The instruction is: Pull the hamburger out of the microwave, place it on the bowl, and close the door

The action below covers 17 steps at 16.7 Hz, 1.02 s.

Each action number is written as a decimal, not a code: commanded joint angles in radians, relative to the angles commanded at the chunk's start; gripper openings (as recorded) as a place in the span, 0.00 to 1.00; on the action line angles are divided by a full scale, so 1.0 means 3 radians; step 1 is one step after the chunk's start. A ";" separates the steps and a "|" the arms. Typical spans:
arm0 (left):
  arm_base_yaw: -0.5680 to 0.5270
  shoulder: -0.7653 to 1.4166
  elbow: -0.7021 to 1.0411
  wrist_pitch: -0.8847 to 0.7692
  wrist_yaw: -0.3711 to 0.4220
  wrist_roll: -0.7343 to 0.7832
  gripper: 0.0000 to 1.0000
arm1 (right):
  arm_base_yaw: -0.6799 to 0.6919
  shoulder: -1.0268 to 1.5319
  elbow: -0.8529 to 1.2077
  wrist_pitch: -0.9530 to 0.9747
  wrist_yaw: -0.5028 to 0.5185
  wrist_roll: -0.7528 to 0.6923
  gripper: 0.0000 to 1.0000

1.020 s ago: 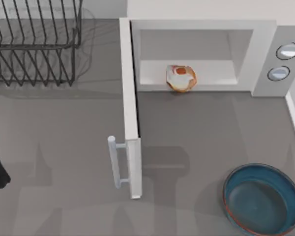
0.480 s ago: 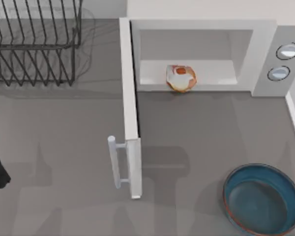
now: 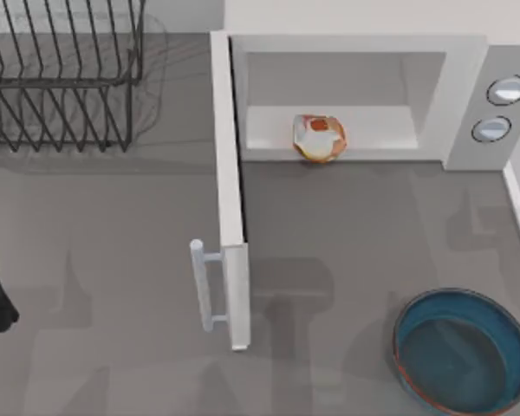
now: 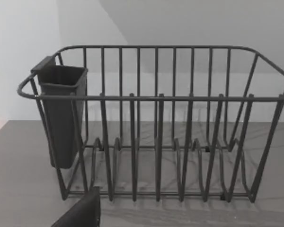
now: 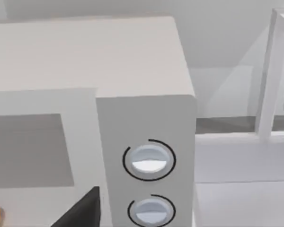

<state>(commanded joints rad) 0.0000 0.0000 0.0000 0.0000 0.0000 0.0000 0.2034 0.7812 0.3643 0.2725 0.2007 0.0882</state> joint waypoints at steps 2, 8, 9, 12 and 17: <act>0.0000 0.0000 0.0000 0.0000 0.0000 0.0000 1.00 | 0.0177 0.0677 0.0318 0.0236 0.0174 0.0076 1.00; 0.0000 0.0000 0.0000 0.0000 0.0000 0.0000 1.00 | 0.0730 0.2777 0.1310 0.0973 0.0715 0.0312 1.00; 0.0000 0.0000 0.0000 0.0000 0.0000 0.0000 1.00 | 0.0818 0.3113 0.1470 0.1091 0.0802 0.0350 1.00; 0.0000 0.0000 0.0000 0.0000 0.0000 0.0000 1.00 | 0.1068 0.4059 0.1920 0.1423 0.1045 0.0456 1.00; 0.0000 0.0000 0.0000 0.0000 0.0000 0.0000 1.00 | 0.1392 0.5276 0.2503 0.1853 0.1360 0.0592 1.00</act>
<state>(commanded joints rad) 0.0000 0.0000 0.0000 0.0000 0.0000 0.0000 0.6209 2.3639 1.1152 0.8284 0.6087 0.2659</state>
